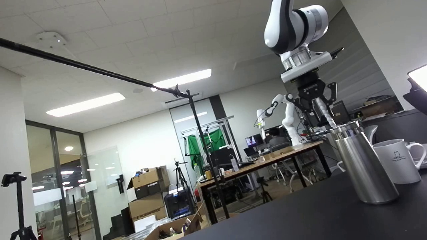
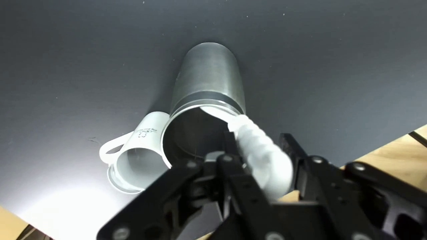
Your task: Stir the contents in the silver flask.
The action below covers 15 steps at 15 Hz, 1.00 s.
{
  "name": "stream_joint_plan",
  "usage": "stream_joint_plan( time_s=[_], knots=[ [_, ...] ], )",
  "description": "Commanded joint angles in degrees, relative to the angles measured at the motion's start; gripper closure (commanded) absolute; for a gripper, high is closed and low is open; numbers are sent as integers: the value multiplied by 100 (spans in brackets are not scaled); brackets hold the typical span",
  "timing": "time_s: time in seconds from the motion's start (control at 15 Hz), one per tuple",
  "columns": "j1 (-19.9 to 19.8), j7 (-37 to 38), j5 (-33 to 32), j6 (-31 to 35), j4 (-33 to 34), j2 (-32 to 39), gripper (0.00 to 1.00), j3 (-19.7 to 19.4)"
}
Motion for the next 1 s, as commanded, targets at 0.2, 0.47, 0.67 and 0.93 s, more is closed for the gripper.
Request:
stream_joint_plan(
  time_s=[0.2, 0.47, 0.67, 0.93],
  knots=[
    [-43, -121, 534, -247, -200, -424, 98, -173],
    [-157, -269, 792, -653, -149, -789, 96, -243],
    [-248, -618, 1177, -1272, 43, -1040, 96, -260],
    [-407, -1108, 1329, -1814, 286, -1234, 96, -323]
  ],
)
